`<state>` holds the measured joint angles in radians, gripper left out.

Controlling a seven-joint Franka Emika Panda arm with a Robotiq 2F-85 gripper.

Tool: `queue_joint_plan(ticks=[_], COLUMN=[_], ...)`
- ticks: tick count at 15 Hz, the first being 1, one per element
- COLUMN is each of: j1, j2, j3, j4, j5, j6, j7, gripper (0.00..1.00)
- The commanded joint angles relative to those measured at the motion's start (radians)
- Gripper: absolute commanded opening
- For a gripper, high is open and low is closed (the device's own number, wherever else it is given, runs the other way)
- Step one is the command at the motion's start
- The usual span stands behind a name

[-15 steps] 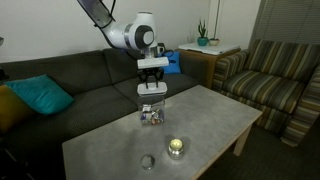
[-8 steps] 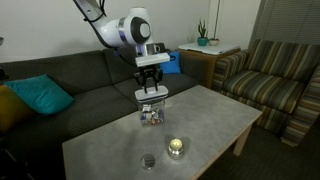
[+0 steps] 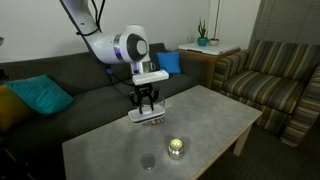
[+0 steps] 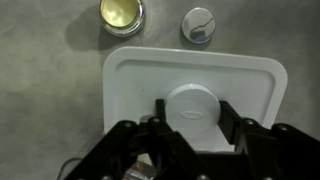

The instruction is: Press down on the white lid and remove the lid from the clear food container

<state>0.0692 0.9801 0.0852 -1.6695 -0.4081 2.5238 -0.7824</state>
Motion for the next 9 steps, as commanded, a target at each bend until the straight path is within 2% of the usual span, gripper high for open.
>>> queue_joint_plan(ticks=[1,5,9], j1=[-0.062,-0.088,-0.083], j2=[0.094,0.233,0.328], j3=[0.033,0.061,0.074], j4=[0.024,0.116,0.224], j5=[0.059,0.154,0.197], j6=[0.067,0.05,0.034], j7=[-0.006,0.027,0.063], gripper=[0.29,0.29,0.29])
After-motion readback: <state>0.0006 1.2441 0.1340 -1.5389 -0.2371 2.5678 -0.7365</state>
